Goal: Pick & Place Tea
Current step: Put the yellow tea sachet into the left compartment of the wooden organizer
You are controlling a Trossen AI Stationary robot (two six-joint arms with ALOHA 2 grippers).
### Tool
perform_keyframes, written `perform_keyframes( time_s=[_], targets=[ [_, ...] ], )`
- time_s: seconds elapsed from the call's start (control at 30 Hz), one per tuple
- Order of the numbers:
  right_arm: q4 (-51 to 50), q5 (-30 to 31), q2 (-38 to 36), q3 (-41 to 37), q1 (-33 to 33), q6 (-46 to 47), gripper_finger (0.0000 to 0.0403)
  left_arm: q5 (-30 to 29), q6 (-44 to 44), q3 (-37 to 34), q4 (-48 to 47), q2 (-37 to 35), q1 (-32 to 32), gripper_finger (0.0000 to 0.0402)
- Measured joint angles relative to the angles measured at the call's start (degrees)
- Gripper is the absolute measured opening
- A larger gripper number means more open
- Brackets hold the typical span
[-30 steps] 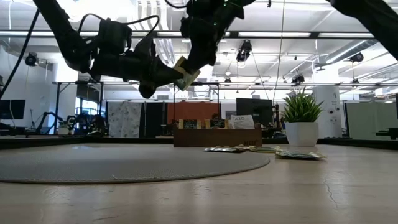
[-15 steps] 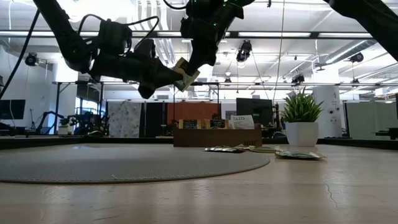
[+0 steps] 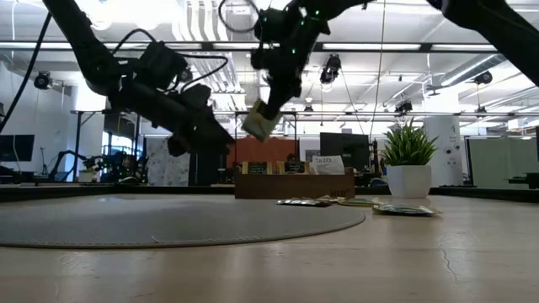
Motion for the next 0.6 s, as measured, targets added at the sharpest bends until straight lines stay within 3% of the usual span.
perform_keyframes(
  time_s=[0.1,0.27,0.6],
  targets=[
    [-2.55,-0.25,2.14,-0.09,-0.47,-0.04,0.0008,-1.69,0.22,-0.33,2.11,-1.69,-0.08,0.0183],
    [-2.02,-0.56,4.2,-0.13,-0.28,-0.32,0.0008,-11.11,3.3,2.12,4.47,-3.0,0.8,0.0183],
    [1.13,-4.78,3.83,-0.05,0.25,-0.75,0.0008,-5.8,5.66,7.79,3.69,7.28,1.54,0.0183]
  ],
)
